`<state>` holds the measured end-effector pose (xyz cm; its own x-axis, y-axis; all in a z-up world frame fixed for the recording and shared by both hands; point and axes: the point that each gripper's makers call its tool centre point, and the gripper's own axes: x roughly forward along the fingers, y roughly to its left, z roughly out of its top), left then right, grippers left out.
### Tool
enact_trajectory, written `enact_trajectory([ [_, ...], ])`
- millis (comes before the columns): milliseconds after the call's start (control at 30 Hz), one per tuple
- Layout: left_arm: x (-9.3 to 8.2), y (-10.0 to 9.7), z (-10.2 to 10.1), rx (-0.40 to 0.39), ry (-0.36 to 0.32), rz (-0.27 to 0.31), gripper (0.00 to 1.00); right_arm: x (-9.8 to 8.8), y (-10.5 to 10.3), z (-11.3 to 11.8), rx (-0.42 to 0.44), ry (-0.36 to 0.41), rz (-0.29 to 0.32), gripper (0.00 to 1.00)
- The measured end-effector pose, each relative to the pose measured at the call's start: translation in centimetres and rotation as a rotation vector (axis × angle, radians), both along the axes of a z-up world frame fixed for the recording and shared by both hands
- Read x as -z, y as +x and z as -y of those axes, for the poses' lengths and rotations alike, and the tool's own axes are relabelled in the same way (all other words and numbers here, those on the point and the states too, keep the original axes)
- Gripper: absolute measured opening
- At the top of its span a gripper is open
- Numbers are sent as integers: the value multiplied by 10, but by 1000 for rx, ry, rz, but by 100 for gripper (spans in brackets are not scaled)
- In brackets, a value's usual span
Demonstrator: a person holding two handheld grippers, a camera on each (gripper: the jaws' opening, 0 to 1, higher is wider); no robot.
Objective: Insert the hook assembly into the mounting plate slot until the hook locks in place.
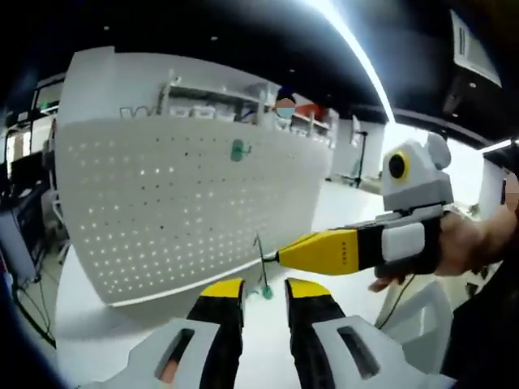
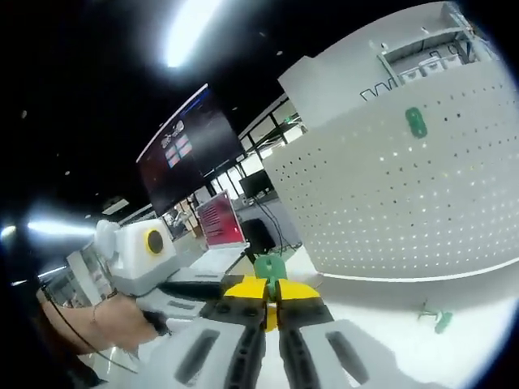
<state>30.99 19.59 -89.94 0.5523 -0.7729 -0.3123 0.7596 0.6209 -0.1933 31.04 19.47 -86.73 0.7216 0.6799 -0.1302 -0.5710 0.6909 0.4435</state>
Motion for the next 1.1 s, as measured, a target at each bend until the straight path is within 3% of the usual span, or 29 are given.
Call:
enact_trajectory([
  [167,0,-2,-4,2,-26,-2,48,1,1,7,5,-7,2,0],
  [233,-2,-4,-4,11,-26,21,57,1,2,11,14,-14,6,0],
  [300,-4,-4,-6,5,-10,68,59,2,2,13,23,-20,13,0],
  [467,-8,-5,-6,-1,-38,69,77,0,3,14,24,-37,35,0],
  [600,-7,-5,-6,0,-20,89,82,0,5,16,41,-45,42,0],
  [700,-3,-7,-5,1,-19,69,91,2,4,16,43,-55,47,0],
  [900,-2,-11,2,3,-57,32,99,1,5,14,42,-62,54,0],
  [1100,-5,-11,4,6,-68,26,100,-7,15,18,71,-70,95,0],
])
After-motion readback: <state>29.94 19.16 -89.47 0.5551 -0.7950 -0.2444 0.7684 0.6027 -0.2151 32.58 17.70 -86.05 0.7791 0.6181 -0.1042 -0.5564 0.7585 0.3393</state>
